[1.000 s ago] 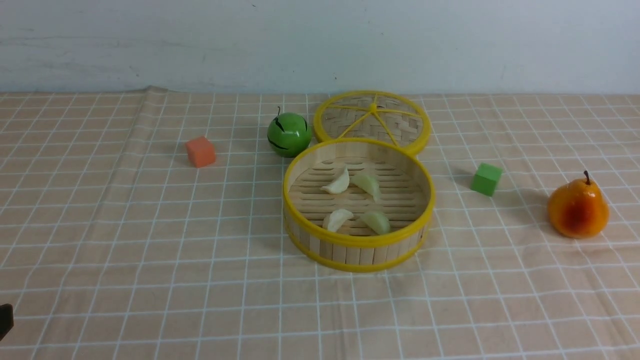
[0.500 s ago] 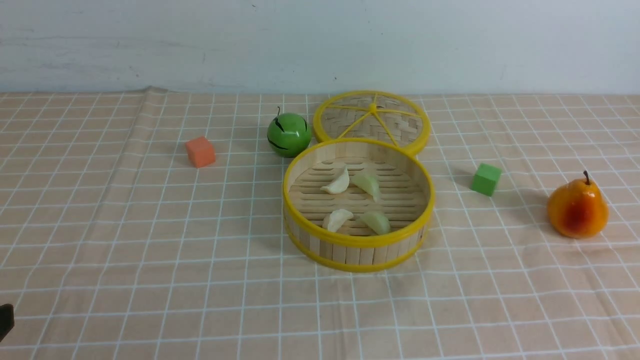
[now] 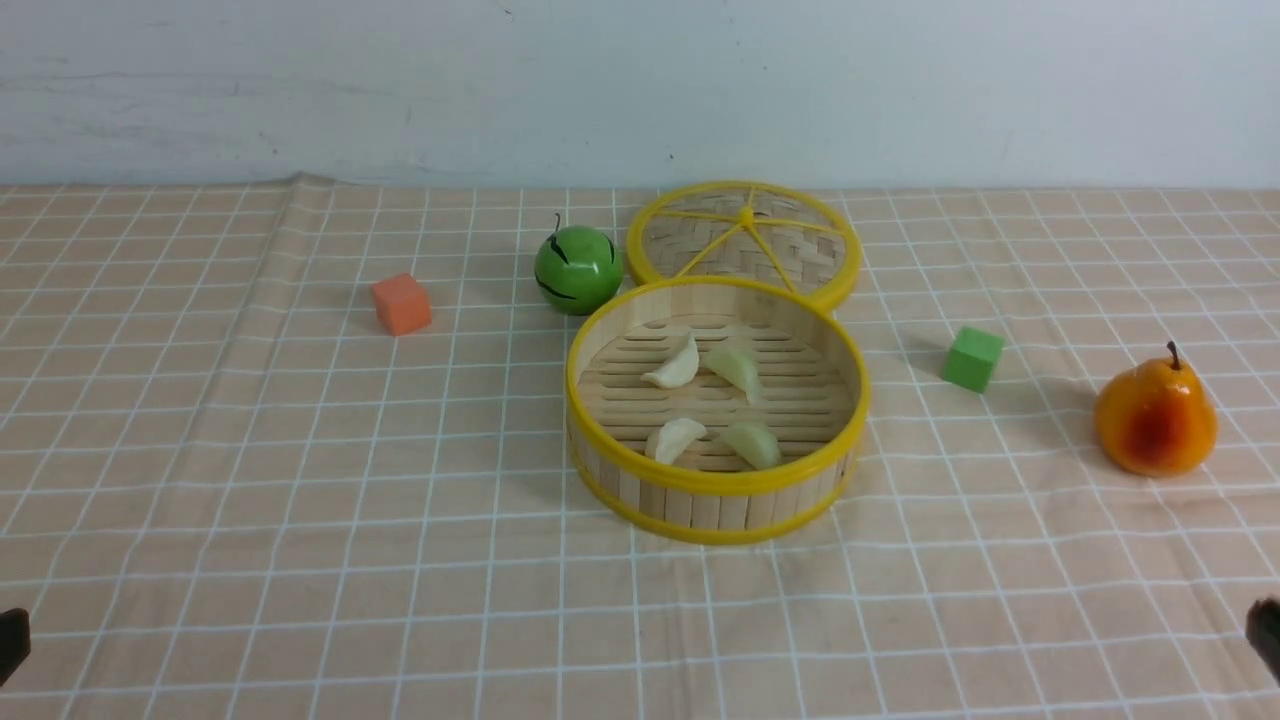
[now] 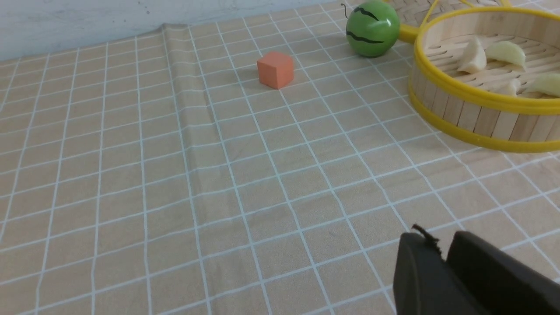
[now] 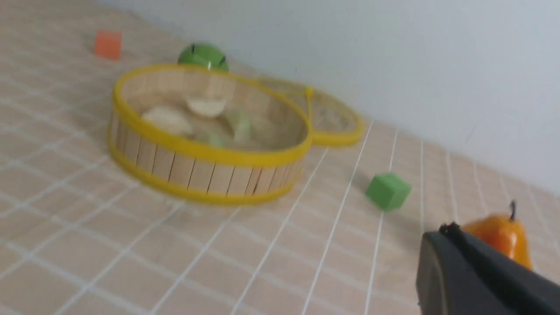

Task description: Put the dumplings into the steamer on the table with the brown tablecloth.

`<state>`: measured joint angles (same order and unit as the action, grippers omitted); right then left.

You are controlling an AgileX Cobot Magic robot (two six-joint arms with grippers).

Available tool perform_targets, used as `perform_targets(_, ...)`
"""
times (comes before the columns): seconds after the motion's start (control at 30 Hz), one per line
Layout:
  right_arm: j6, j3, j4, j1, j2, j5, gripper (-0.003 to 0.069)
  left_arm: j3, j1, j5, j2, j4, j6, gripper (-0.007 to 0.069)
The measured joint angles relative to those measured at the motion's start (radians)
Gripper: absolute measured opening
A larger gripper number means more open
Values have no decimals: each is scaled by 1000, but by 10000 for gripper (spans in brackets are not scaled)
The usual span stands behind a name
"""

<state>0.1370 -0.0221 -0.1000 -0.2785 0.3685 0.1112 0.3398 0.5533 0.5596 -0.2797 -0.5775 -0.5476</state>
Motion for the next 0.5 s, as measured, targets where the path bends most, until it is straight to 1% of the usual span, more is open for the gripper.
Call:
perform_targets(0.13,0,46,81,0,-25,-69,-3,0,0,-1,0,0,0,92)
perform_targets(0.2,0,48,121,9,-93,-125,-1,0,0,0,0,0,0,93)
perform_targets(0.27,0,48,137,29,-158,-170,0,0,0,0,0,0,0,95)
perform_targets(0.3,0,48,149,58,-226,-232,0,0,0,0,0,0,0,97)
perform_targets(0.4,0,48,162,107,-326,-314,0,0,0,6,0,0,0,101)
perform_targets(0.5,-17,48,174,153,-376,-424,3,0,0,11,0,0,0,102)
